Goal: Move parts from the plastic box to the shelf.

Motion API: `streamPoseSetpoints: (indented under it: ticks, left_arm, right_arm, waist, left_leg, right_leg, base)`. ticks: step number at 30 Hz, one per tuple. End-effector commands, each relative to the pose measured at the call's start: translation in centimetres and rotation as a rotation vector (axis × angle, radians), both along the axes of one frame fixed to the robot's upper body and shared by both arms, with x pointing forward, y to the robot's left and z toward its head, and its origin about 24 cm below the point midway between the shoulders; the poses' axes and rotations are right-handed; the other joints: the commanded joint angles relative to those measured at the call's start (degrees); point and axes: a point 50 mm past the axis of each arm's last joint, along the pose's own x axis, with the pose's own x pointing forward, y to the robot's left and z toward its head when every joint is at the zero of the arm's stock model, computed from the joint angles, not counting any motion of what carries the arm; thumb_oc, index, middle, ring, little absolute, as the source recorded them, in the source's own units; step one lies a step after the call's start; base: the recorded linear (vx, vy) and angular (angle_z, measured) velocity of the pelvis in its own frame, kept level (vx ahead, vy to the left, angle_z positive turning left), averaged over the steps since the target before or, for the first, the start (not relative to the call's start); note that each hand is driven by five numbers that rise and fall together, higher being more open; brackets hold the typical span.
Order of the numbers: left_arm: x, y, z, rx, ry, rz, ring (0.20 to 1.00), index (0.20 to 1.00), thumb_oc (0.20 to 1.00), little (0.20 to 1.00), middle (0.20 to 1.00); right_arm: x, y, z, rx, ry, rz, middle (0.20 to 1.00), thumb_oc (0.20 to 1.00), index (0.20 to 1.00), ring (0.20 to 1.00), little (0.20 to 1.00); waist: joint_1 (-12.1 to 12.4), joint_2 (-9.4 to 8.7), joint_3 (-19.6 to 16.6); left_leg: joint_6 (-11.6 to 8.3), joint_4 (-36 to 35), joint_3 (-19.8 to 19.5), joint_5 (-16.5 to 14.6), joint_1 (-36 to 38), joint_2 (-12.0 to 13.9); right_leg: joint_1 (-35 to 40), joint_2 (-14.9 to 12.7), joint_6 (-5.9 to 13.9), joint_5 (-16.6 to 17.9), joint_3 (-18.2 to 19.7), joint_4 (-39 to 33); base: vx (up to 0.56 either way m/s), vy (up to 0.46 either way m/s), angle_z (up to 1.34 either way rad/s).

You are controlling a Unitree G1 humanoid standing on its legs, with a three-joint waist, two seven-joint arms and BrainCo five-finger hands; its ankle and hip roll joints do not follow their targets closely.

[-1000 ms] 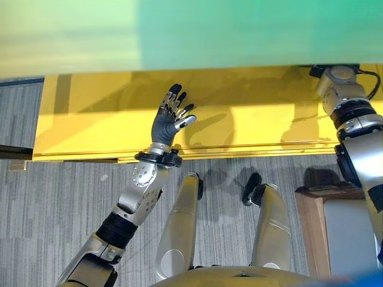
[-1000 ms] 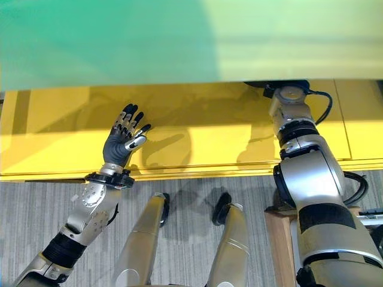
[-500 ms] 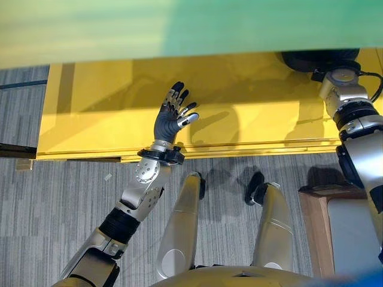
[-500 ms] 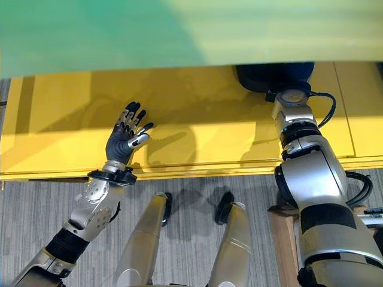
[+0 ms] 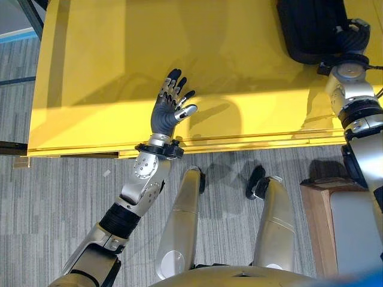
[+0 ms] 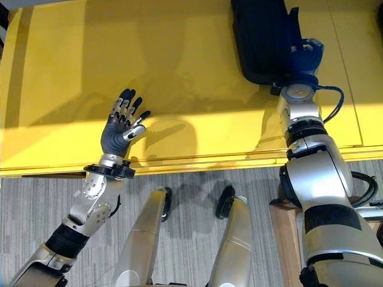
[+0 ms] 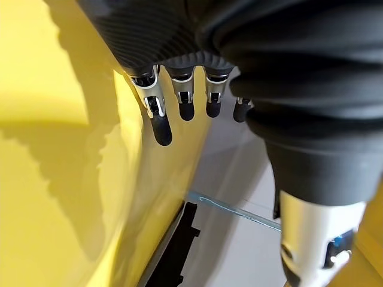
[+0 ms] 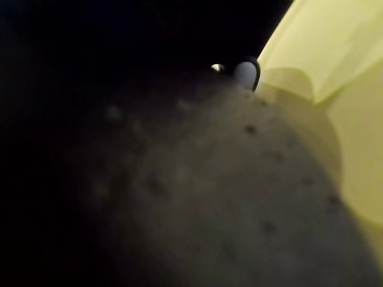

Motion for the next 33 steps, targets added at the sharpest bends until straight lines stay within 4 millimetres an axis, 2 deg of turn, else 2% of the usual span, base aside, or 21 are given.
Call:
streamPoseSetpoints:
  ticks: [1, 8, 15, 18, 24, 33]
  left_arm:
    - [-0.5, 0.4, -2.0, 0.005, 0.090, 0.027, 1.000, 1.000, 1.000, 1.000, 1.000]
    - [-0.4, 0.4, -1.9, 0.005, 0.083, 0.029, 1.000, 1.000, 1.000, 1.000, 1.000]
    - [-0.3, 0.5, -1.9, 0.007, 0.080, 0.028, 1.000, 1.000, 1.000, 1.000, 1.000]
    - [-0.3, 0.6, -1.8, 0.003, 0.077, 0.035, 1.000, 1.000, 1.000, 1.000, 1.000]
    - [-0.3, 1.2, -1.8, -0.015, 0.074, 0.075, 1.000, 1.000, 1.000, 1.000, 1.000]
    - [-0.3, 1.8, -2.1, -0.024, 0.080, 0.103, 1.000, 1.000, 1.000, 1.000, 1.000]
  right_arm:
    - [-0.5, -2.0, -1.9, 0.007, 0.080, -0.065, 0.200, 0.200, 0.200, 0.200, 0.200]
    - [-0.6, -2.3, -2.6, 0.006, 0.105, -0.075, 0.200, 0.200, 0.200, 0.200, 0.200]
    - [-1.2, -3.5, -3.9, -0.013, 0.166, -0.116, 0.200, 0.200, 0.200, 0.200, 0.200]
    - [-1.2, -3.3, -5.0, -0.010, 0.187, -0.109, 0.200, 0.200, 0.200, 0.200, 0.200]
    - [-1.4, -2.4, -8.5, 0.005, 0.218, -0.066, 0.200, 0.200, 0.200, 0.200, 0.200]
    - [-2.1, -2.8, -10.6, 0.012, 0.246, -0.066, 0.200, 0.200, 0.200, 0.200, 0.200]
  waist:
    - [-0.29, 1.30, 1.41]
    - [-0.46, 1.37, 1.31]
    - [-0.42, 1.26, 1.43]
    - [-0.63, 1.30, 1.29]
    - [-1.77, 0.96, 1.61]
    - [-2.59, 0.65, 1.71]
  left_leg:
    - [-2.57, -4.28, -1.72, 0.65, 0.59, 2.70]
    - [-2.55, -3.80, -1.78, 0.43, 0.10, 2.66]
    - [-2.59, -4.21, -1.90, 0.78, 0.06, 2.80]
    - [-2.61, -4.37, -1.94, 0.95, -0.10, 2.80]
    - [-2.59, -4.08, -1.73, 1.00, -0.74, 3.07]
    - [-2.64, -4.19, -1.53, 1.10, -0.91, 3.39]
  right_leg:
    - [0.97, -0.48, 1.12, -5.93, 2.44, 3.09]
    - [0.36, -0.59, 1.13, -6.09, 2.75, 3.65]
    - [0.60, -0.38, 1.16, -5.87, 2.60, 3.14]
    - [0.53, -0.31, 1.16, -5.90, 2.52, 3.02]
    - [-0.05, -0.03, 1.12, -5.66, 2.77, 2.92]
    - [-0.47, 0.15, 1.13, -5.19, 3.01, 2.67]
  base:
    - [0.00, 0.000, 0.00]
    - [0.00, 0.000, 0.00]
    - [0.00, 0.000, 0.00]
    - [0.00, 0.000, 0.00]
    - [0.00, 0.003, -0.01]
    - [0.00, 0.004, -0.03]
